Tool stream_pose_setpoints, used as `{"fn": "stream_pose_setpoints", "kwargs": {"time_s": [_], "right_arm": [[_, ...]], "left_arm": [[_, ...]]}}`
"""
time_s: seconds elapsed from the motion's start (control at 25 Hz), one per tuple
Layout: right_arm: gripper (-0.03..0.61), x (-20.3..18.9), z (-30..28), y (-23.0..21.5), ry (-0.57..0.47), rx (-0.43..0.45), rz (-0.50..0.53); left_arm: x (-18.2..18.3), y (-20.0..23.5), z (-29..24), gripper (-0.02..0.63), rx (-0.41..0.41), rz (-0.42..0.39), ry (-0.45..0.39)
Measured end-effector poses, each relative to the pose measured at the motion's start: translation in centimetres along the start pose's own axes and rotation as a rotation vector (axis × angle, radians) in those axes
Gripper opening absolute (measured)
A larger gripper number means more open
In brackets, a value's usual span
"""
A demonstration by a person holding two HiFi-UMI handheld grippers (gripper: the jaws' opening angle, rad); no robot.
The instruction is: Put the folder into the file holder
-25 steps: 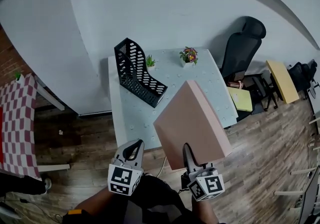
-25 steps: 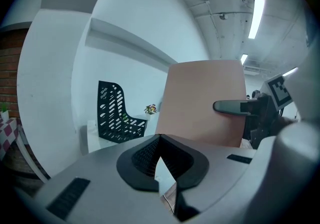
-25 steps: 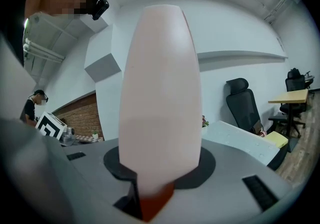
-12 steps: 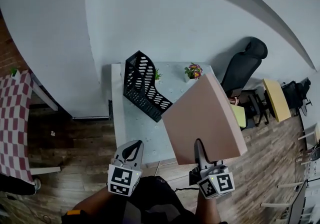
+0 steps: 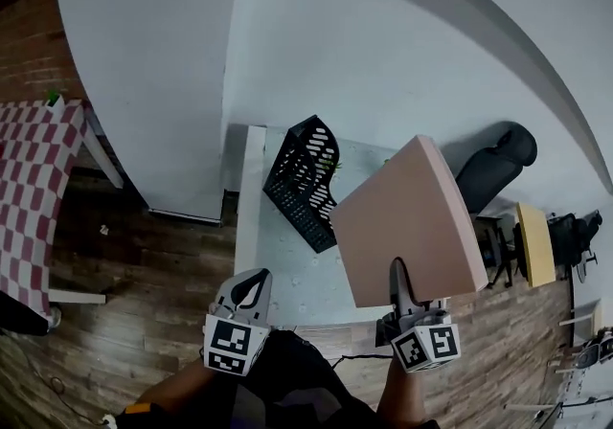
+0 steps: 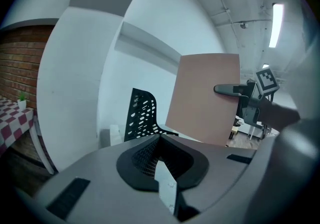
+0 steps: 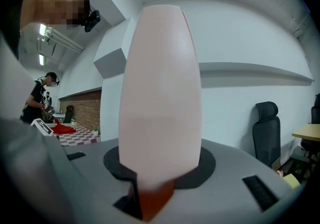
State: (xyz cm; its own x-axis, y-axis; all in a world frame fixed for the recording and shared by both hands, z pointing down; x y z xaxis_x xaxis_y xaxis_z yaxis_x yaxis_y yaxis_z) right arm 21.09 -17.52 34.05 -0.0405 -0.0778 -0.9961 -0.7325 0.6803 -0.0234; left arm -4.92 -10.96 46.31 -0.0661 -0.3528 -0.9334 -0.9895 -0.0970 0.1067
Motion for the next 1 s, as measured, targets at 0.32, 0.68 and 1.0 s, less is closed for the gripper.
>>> {"fn": "stream_pose_setpoints", "kwargs": {"time_s": [0.32,0.68,1.0], "right_arm": [[0.150,0.5,-4.9,-2.9,0.018,0.159,0.033],[0.152,0.0,-10.4,-6.2,-0.001,0.305,-0.007],[0.152,-1.0,-14.7,-6.9,-0.024,0.398,-0.032]], "left_arm": [[1.1,0.8,-1.1,0.009,0.148,0.036,-0.016],[1.5,-0.3,-2.7,0.008,0.292,0.063,0.006],[1.0,0.0,-2.5,0.009,0.418,0.077,0.047]]}}
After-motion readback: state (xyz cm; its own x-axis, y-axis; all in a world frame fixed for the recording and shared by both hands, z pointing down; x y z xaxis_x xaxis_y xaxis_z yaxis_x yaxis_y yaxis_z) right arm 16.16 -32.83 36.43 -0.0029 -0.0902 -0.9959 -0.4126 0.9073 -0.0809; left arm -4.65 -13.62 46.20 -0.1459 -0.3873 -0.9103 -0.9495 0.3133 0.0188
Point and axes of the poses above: the fingertips, and each gripper's own axes: z backward along the fingers, y to its left, x out of its top, the point moved 6 cm from there along z, backward along the fingers, and after that the axes turned 12 degrees about x, right-handed, at the moved point
